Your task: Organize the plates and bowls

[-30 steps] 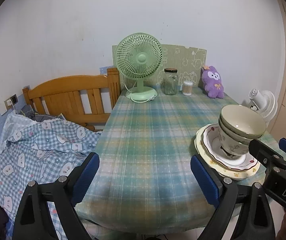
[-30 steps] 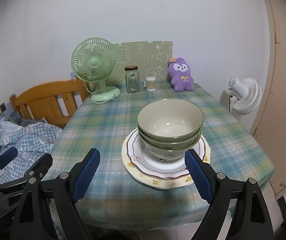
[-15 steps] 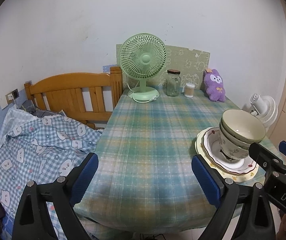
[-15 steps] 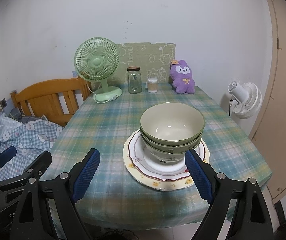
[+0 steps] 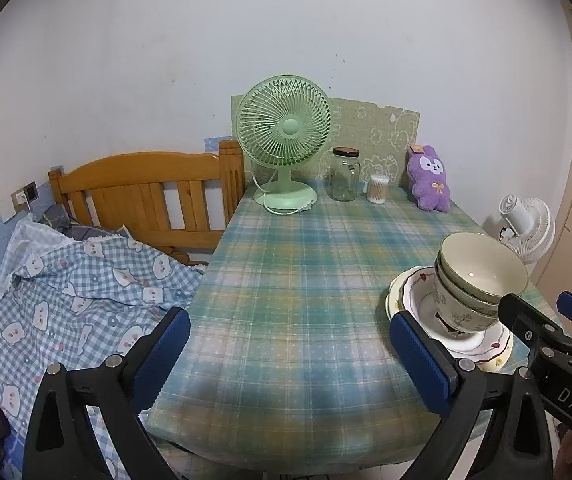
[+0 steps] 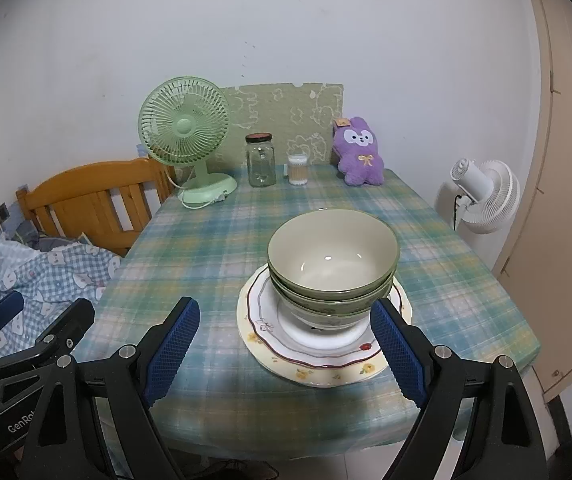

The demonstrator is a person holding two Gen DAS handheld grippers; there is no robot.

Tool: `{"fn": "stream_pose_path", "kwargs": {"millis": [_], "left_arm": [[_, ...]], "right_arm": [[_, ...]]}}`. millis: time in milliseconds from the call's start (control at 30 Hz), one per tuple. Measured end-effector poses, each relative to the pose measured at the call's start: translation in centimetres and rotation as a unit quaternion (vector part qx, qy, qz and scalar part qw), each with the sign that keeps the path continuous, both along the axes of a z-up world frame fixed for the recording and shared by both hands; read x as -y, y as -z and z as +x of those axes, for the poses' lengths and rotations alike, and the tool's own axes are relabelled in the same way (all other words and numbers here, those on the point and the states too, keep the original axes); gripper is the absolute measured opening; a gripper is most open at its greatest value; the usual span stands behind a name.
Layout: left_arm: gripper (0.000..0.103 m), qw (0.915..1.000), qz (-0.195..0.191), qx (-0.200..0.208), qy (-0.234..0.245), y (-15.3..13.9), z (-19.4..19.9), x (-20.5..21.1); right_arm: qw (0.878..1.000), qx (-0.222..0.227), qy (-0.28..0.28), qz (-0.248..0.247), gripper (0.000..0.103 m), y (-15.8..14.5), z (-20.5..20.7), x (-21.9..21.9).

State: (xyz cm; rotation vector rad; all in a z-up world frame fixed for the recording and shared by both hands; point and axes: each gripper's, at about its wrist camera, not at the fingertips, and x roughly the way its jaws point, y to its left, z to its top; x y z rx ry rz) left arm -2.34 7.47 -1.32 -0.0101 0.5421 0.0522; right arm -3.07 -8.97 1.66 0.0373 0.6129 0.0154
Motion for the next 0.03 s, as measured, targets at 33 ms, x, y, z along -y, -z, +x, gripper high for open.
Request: {"fn": "stream_pose_path", "kwargs": {"millis": [33], "left_arm": [[0.101,1.0,0.0,-0.001,0.0,0.0,0.02,0.0]], "right_arm": [[1.0,-0.001,0.001,0.0,0.089,0.03,-0.01,0.02]]}}
